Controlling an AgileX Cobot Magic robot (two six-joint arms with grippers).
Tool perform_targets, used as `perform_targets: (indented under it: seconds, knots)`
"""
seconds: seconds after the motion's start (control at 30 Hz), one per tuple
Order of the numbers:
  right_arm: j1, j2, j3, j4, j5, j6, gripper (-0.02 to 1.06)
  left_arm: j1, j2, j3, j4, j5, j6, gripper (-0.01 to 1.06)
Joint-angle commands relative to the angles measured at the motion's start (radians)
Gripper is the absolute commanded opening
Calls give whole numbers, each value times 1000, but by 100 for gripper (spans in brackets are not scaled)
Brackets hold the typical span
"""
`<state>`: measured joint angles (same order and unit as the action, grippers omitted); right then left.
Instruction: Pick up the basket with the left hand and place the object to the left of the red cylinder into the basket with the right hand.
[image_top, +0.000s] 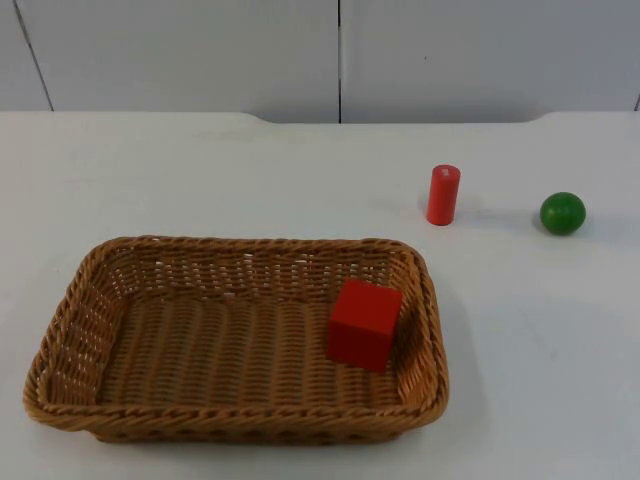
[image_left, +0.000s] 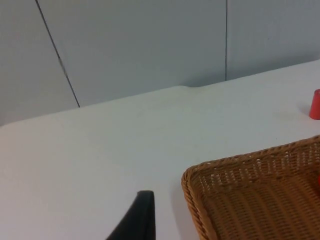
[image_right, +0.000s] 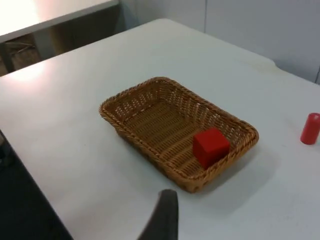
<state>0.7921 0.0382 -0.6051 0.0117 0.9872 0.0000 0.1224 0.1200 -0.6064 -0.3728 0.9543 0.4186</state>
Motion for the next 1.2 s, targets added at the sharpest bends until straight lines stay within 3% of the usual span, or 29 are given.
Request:
perform_targets:
  seconds: [0.0,0.2,0.47,0.77,1.07,1.17]
  knots:
    - [0,-29,8,-12,26,14,76,-4,-20,4,18,25,-14,105]
    - [0,-38,68,-12,53,14,76,-4,-83,4,38,66,-31,105]
    - [-3,-38,87,-28,89,11,76,-4,-120,8,226,144,-200,105]
    - [-3,-38,87,-28,91,22,76,-4,-120,106,214,132,-212,105]
    - [-3,-38,87,-28,91,22,76,-4,-120,107,219,130,-228,105]
    - [-3,-38,87,-28,91,22,76,-4,-120,108,313,124,-339,105]
